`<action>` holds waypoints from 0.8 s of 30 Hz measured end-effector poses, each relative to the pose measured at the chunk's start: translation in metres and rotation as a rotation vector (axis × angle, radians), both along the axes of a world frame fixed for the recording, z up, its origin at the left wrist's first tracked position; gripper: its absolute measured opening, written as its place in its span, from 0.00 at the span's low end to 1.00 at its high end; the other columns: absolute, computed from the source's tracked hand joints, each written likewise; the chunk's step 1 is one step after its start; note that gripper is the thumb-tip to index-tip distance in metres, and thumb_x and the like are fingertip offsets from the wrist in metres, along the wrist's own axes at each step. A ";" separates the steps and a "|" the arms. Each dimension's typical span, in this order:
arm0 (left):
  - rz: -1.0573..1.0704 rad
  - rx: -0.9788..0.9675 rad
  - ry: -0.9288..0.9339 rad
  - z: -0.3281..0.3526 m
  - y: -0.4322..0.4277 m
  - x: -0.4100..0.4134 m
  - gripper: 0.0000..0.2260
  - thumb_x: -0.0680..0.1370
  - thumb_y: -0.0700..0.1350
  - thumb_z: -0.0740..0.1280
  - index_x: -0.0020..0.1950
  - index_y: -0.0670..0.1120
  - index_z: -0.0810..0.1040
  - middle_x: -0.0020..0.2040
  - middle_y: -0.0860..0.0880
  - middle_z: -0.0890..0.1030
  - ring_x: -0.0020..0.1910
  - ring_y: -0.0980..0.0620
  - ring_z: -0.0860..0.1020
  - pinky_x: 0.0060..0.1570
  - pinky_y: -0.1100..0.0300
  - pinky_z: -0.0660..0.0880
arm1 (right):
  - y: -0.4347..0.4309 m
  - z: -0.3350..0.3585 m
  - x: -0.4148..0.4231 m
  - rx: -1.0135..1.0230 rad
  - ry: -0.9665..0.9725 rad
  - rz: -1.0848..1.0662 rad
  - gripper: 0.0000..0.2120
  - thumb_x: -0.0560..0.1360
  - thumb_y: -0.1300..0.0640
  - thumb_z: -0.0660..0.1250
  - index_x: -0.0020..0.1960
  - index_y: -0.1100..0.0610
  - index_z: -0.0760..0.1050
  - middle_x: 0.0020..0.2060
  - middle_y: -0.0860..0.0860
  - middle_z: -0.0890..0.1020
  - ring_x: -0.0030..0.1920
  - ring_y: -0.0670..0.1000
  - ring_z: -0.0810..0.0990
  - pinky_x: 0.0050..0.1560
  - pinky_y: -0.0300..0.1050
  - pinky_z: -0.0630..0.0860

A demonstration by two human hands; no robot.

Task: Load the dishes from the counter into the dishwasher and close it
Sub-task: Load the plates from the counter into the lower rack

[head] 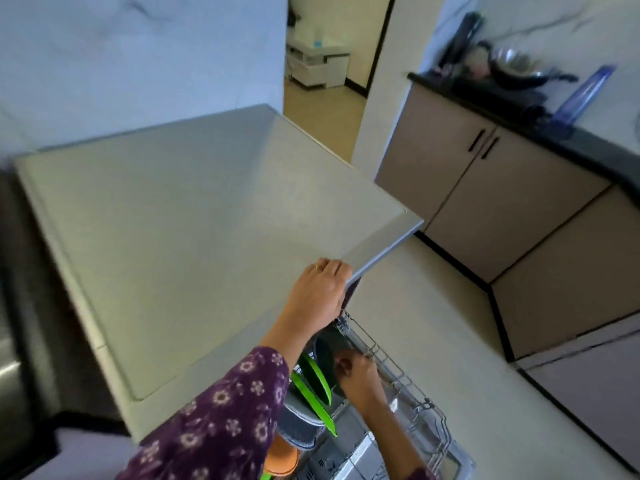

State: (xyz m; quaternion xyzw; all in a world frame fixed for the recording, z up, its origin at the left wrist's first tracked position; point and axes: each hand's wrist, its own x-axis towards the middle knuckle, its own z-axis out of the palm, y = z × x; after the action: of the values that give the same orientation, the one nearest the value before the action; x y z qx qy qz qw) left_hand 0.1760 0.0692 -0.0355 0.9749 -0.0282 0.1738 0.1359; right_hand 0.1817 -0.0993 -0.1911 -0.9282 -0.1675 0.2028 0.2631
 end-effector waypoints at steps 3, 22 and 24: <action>0.101 0.002 0.024 0.017 0.017 -0.069 0.09 0.76 0.42 0.65 0.55 0.43 0.76 0.50 0.46 0.80 0.50 0.46 0.78 0.50 0.52 0.78 | 0.016 0.054 -0.056 0.068 0.003 0.090 0.05 0.73 0.60 0.65 0.46 0.57 0.79 0.37 0.47 0.82 0.36 0.43 0.80 0.40 0.35 0.76; 1.032 -0.147 -0.028 0.140 0.165 -0.583 0.14 0.73 0.45 0.60 0.55 0.42 0.76 0.50 0.44 0.80 0.50 0.43 0.76 0.52 0.51 0.73 | 0.251 0.278 -0.379 0.122 -0.036 1.052 0.08 0.71 0.51 0.68 0.48 0.52 0.79 0.42 0.46 0.82 0.43 0.43 0.79 0.46 0.39 0.77; 1.106 -0.167 -0.031 0.145 0.172 -0.638 0.13 0.74 0.45 0.60 0.56 0.42 0.75 0.51 0.44 0.79 0.52 0.43 0.75 0.53 0.51 0.73 | 0.275 0.286 -0.430 0.129 -0.024 1.122 0.08 0.72 0.52 0.68 0.49 0.53 0.80 0.42 0.47 0.82 0.43 0.44 0.79 0.46 0.38 0.76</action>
State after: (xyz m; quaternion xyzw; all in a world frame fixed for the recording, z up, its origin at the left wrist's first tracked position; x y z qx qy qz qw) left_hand -0.4617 0.2416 0.1095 0.8278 0.4992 0.2353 0.1009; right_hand -0.2485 0.1753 0.0953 -0.6810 -0.6505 0.2904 0.1694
